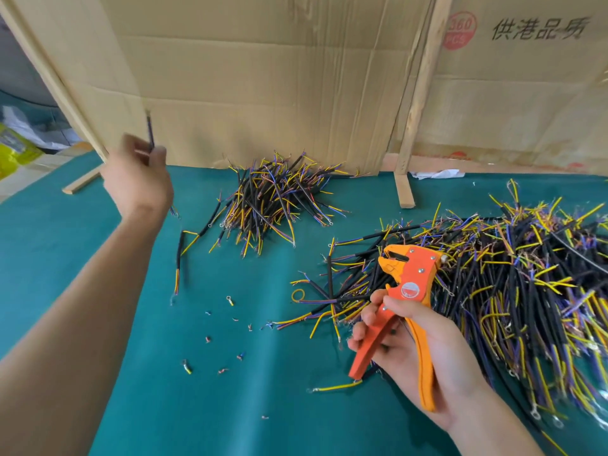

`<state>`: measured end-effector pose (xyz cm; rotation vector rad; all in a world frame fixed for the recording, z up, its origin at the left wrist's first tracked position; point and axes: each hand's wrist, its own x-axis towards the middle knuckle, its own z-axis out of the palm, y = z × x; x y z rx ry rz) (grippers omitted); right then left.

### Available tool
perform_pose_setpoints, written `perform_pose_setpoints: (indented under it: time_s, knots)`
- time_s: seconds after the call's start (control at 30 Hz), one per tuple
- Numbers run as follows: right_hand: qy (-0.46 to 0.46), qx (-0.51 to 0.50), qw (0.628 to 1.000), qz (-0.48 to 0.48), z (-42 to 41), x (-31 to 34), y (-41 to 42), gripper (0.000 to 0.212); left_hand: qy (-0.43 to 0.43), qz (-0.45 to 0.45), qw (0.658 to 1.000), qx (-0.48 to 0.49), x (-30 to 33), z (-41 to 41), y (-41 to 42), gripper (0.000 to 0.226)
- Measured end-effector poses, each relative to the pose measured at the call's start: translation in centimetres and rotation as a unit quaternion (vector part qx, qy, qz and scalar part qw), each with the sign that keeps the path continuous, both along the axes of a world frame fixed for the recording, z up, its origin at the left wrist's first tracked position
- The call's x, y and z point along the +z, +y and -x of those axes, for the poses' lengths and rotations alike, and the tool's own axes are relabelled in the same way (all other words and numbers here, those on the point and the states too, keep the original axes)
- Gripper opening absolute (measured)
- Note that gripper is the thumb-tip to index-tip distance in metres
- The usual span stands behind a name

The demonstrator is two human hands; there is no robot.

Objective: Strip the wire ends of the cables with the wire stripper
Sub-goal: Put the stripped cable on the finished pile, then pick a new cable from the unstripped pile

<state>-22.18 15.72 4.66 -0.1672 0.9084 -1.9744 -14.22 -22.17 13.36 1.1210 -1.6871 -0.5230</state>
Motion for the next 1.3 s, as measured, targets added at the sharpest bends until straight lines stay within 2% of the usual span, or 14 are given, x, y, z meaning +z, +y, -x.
perform_pose_setpoints:
  time_s: [0.07,0.13,0.2,0.27,0.37,0.5,0.67,0.77,0.87,1.3]
  knots:
    - [0.000,-0.001,1.000,-0.009,0.2,-0.3,0.1,0.043,0.025,0.047,0.996,-0.070,1.5,0.4,4.0,0.017]
    - [0.003,0.001,1.000,-0.014,0.3,-0.3,0.1,0.061,0.032,0.048,0.984,-0.170,0.7,1.2,9.3,0.013]
    - [0.021,0.008,1.000,-0.016,0.3,-0.1,0.2,0.076,0.010,0.016,0.968,-0.251,-1.9,2.5,14.8,0.028]
    - [0.035,0.016,0.999,-0.019,0.4,0.1,0.4,0.074,0.026,-0.054,0.952,-0.301,-4.9,3.6,19.6,0.036]
    - [0.026,0.005,1.000,-0.003,0.8,0.4,0.7,0.059,0.059,-0.132,0.952,-0.268,-8.0,4.7,23.6,0.026]
    - [0.012,-0.026,1.000,0.007,1.2,0.3,0.8,0.048,0.096,-0.128,0.964,-0.213,-9.7,4.8,25.1,0.009]
    - [0.029,-0.010,0.999,-0.016,1.2,0.1,0.8,0.042,0.109,-0.099,0.963,-0.224,-9.9,4.6,25.5,0.011]
    - [0.046,0.006,0.999,-0.003,1.3,0.3,1.0,0.049,0.130,-0.118,0.952,-0.250,-10.0,4.4,25.2,0.011]
    - [0.054,0.003,0.998,-0.016,1.5,0.4,1.0,0.053,0.143,-0.129,0.946,-0.261,-10.0,4.4,25.2,0.021]
    - [0.110,0.028,0.993,-0.013,1.4,0.4,1.4,0.047,0.175,-0.156,0.925,-0.300,-9.9,4.1,25.3,0.033]
